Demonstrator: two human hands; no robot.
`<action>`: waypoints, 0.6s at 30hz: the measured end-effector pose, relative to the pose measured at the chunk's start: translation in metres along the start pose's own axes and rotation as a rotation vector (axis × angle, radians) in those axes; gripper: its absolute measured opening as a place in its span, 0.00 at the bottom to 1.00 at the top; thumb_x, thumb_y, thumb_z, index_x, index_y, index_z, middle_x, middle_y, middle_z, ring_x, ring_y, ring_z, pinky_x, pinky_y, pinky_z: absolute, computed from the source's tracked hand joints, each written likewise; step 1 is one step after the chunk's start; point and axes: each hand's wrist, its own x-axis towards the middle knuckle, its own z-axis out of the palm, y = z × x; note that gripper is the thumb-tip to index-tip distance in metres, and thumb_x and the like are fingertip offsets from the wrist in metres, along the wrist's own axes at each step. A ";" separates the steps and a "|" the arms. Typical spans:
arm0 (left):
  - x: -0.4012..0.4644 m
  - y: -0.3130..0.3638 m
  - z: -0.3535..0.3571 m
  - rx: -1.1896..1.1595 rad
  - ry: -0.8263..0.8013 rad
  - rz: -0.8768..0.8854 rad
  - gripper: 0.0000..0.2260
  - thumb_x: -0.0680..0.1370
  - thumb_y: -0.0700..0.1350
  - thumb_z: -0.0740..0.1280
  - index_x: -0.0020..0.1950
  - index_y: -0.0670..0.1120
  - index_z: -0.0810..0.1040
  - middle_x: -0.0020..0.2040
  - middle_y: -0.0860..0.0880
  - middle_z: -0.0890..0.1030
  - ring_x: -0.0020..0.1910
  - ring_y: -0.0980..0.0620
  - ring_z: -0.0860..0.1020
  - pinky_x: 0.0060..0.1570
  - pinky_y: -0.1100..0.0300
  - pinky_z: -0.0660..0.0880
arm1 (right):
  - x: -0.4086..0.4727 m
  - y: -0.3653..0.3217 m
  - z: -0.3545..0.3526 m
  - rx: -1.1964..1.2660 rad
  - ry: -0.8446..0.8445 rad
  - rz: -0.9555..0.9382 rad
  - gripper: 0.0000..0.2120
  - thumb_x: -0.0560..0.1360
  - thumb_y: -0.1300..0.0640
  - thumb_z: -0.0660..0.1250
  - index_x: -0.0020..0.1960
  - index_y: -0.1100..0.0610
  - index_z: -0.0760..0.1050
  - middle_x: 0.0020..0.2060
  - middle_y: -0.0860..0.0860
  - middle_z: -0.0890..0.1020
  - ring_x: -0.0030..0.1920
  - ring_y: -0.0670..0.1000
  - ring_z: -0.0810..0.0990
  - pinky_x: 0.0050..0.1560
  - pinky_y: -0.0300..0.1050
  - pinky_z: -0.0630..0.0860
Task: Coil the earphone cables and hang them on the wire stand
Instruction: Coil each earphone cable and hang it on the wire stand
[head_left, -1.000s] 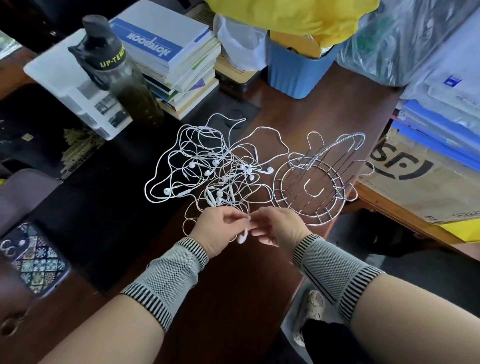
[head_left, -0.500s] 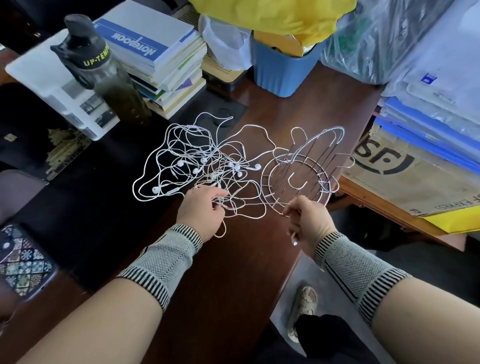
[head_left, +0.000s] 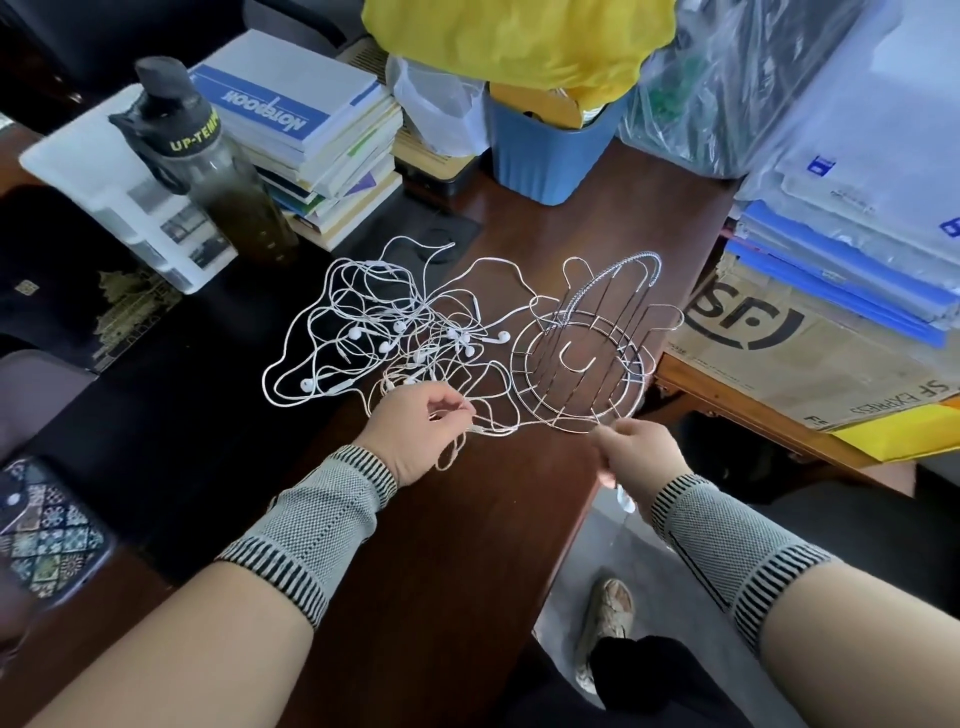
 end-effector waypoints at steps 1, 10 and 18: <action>-0.002 0.006 0.001 -0.006 -0.011 0.031 0.04 0.77 0.45 0.69 0.45 0.48 0.83 0.43 0.55 0.83 0.45 0.62 0.78 0.49 0.72 0.71 | -0.002 0.000 -0.001 -0.126 -0.011 -0.038 0.07 0.70 0.60 0.67 0.37 0.64 0.76 0.28 0.54 0.79 0.30 0.53 0.77 0.38 0.49 0.78; -0.015 0.060 0.001 -0.139 -0.121 0.245 0.03 0.77 0.44 0.71 0.47 0.49 0.84 0.44 0.51 0.85 0.45 0.57 0.81 0.48 0.72 0.74 | -0.033 -0.035 0.003 -0.143 -0.387 -0.333 0.24 0.70 0.61 0.72 0.64 0.49 0.72 0.28 0.45 0.74 0.30 0.45 0.73 0.37 0.40 0.74; -0.002 0.080 -0.012 -0.133 -0.010 0.187 0.06 0.76 0.38 0.69 0.47 0.49 0.83 0.35 0.52 0.78 0.23 0.61 0.69 0.25 0.71 0.67 | -0.030 -0.037 -0.030 -0.097 -0.187 -0.284 0.07 0.72 0.63 0.69 0.36 0.56 0.79 0.29 0.48 0.77 0.29 0.45 0.73 0.33 0.37 0.75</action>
